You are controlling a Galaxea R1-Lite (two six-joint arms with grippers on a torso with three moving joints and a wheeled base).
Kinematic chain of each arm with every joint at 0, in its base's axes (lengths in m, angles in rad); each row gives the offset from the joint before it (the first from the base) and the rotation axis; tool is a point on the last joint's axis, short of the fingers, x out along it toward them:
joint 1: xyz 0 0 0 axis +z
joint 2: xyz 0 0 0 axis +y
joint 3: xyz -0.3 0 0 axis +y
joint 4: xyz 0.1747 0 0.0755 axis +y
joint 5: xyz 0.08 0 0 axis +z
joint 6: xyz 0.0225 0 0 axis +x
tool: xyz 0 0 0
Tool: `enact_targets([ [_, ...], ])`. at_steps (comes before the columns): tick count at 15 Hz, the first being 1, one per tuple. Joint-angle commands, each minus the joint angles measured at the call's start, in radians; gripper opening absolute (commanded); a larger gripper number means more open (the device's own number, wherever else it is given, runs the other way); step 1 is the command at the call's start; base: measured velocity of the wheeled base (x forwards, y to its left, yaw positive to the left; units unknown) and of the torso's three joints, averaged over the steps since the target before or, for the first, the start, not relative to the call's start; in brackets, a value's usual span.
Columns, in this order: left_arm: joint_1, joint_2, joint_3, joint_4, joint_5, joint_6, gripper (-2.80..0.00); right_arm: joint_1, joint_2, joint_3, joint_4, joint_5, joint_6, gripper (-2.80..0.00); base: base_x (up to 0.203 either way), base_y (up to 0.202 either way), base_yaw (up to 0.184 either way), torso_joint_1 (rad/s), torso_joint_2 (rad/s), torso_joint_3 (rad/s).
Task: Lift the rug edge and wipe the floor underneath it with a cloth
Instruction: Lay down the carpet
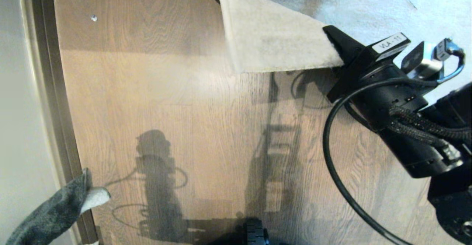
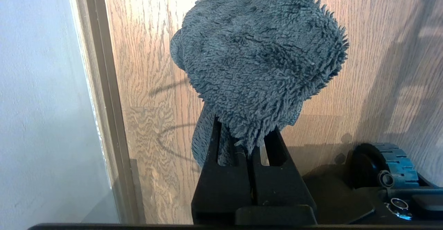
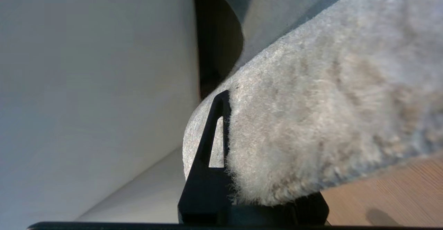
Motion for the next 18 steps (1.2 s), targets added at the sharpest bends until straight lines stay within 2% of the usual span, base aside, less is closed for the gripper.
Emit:
enact_targets([
  [1,0.000,-0.001,0.000,0.000,0.000,0.000,-2.80,0.002,0.024,0.018,-0.044,-0.002,0.007,-2.80,0.000,0.000,0.000,0.000,0.00,0.000],
  [2,0.000,-0.001,0.000,0.000,0.000,0.000,-2.80,0.003,0.038,0.026,-0.044,-0.004,0.007,-2.80,0.000,0.000,0.000,0.000,0.00,0.000],
  [3,0.000,-0.001,0.000,0.000,0.000,0.000,-2.80,0.003,0.050,0.028,-0.044,-0.006,0.007,0.00,0.000,0.000,0.000,0.000,0.00,0.000],
  [10,0.000,-0.001,0.000,0.000,0.000,0.000,-2.80,0.014,0.168,0.026,-0.044,-0.017,0.004,0.00,0.000,0.000,0.000,0.000,0.00,0.000],
  [15,0.000,-0.001,0.000,0.000,0.000,0.000,-2.80,0.081,0.300,0.020,-0.044,-0.095,0.005,0.00,0.000,0.000,0.000,0.000,0.00,0.000],
  [18,0.000,-0.001,0.000,0.000,0.000,0.000,-2.80,0.114,0.362,0.018,-0.043,-0.110,0.002,0.00,0.000,0.000,0.000,0.000,0.00,0.000],
])
